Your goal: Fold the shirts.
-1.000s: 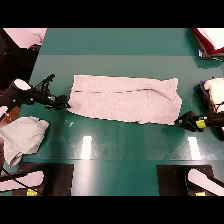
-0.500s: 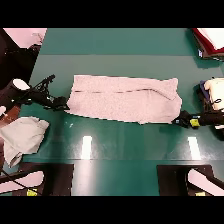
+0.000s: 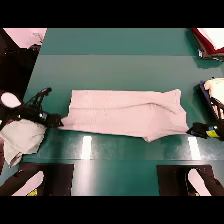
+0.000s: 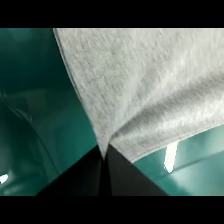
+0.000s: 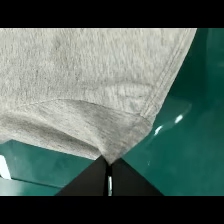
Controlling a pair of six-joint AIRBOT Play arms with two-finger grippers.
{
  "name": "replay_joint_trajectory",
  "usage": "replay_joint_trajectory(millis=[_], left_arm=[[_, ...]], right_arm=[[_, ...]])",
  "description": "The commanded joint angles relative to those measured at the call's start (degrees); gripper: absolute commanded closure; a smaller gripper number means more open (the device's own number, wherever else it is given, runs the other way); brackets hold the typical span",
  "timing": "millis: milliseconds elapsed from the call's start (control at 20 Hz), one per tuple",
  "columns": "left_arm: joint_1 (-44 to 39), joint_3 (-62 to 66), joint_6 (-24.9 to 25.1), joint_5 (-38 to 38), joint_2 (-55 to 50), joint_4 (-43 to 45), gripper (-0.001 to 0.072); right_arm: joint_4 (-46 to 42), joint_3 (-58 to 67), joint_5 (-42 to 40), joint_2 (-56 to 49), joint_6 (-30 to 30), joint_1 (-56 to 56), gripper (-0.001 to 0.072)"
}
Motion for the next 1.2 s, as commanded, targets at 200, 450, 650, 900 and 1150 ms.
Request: replay_joint_trajectory(millis=[200, 450, 650, 900, 1150], left_arm=[[0.00, 5.20, -3.63, 1.81, 3.02, -5.01, 0.0682], [0.00, 14.36, -3.63, 6.62, -8.79, -5.57, 0.0682], [0.00, 19.71, -3.61, 8.20, -18.05, -5.77, 0.0681], [0.02, 23.15, -3.61, 12.87, -24.17, -6.01, 0.0681], [0.02, 23.39, -3.43, 20.22, -25.18, -7.28, 0.0679]], right_arm=[[0.72, 7.61, 2.62, 2.80, 1.75, -0.09, 0.0699], [0.48, 18.82, -1.97, -12.94, 3.54, 9.03, 0.0699], [0.50, 27.61, -3.96, -25.00, 5.77, 13.60, 0.0698], [0.52, 36.94, -4.55, -35.36, 7.80, 15.91, 0.0698], [0.63, 43.74, -5.29, -41.77, 9.75, 15.91, 0.0696]])
